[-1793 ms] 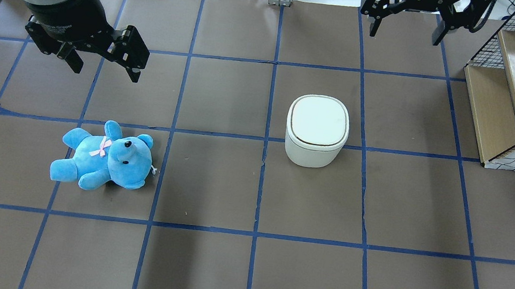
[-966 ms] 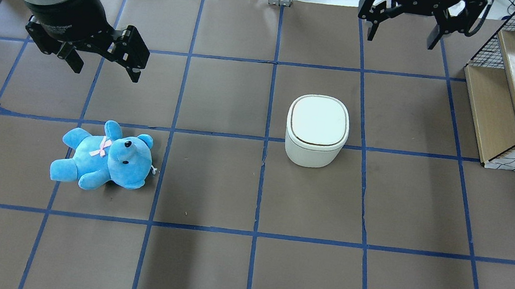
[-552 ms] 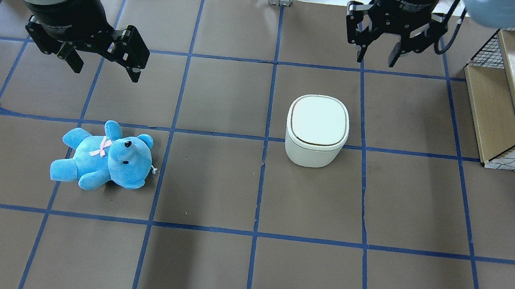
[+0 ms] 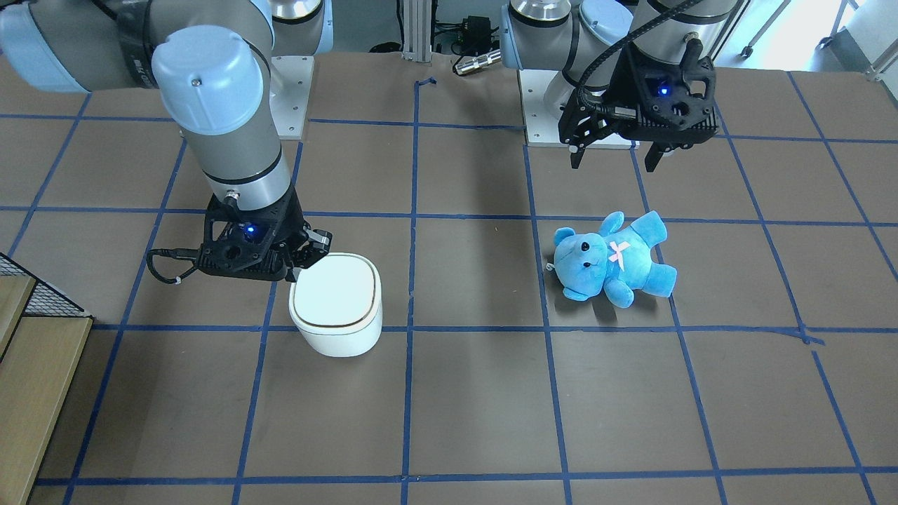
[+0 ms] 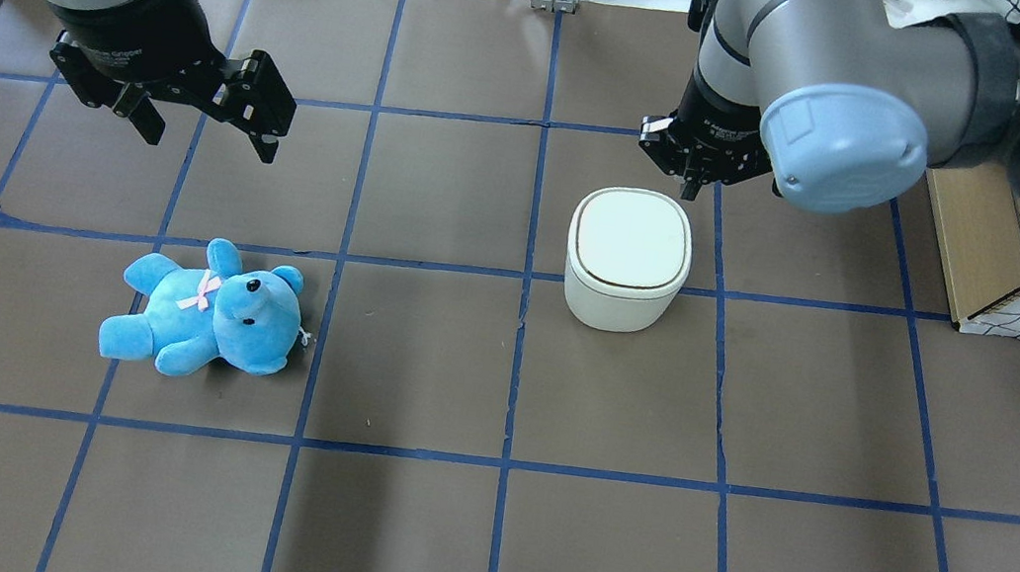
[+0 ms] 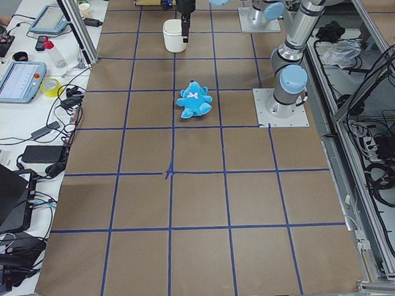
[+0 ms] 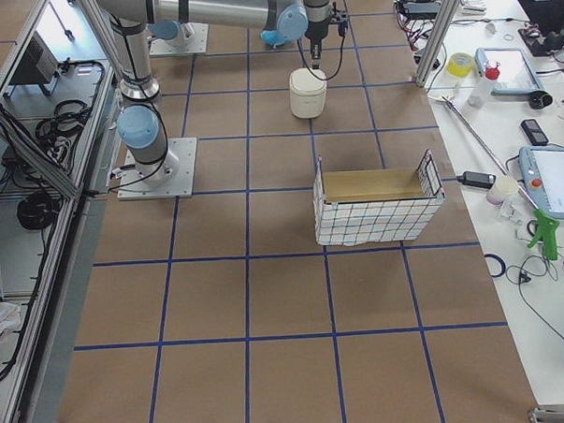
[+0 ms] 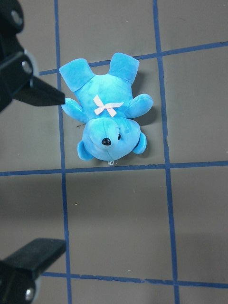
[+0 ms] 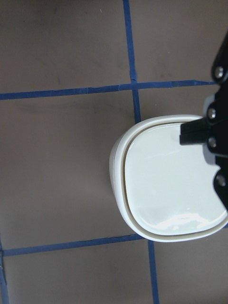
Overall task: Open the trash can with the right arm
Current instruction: 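Lower the right gripper onto the white trash can's lid edge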
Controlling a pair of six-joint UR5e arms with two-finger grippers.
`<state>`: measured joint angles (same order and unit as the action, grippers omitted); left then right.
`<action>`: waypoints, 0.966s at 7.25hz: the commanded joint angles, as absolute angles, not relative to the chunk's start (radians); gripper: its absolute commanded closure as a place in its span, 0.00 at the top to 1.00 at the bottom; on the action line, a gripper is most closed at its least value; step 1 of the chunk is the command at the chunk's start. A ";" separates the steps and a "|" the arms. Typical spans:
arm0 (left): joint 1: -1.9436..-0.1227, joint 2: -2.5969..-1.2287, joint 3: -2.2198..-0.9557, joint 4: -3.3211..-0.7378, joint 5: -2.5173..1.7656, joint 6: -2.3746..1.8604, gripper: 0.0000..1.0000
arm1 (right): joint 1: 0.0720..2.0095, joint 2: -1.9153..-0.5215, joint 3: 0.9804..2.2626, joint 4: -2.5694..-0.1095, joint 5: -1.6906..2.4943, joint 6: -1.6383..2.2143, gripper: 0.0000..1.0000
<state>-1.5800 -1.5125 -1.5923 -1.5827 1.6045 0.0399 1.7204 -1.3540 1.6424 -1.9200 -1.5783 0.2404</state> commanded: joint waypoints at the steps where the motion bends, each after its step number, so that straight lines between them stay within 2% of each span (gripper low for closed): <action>1: -1.580 -1.513 -1.592 -1.583 1.605 0.040 1.00 | 1.721 -1.322 1.716 -2.021 -1.575 0.242 0.00; 7: -1.580 -1.513 -1.592 -1.583 1.605 0.040 1.00 | 1.720 -1.313 1.750 -2.052 -1.574 0.255 0.00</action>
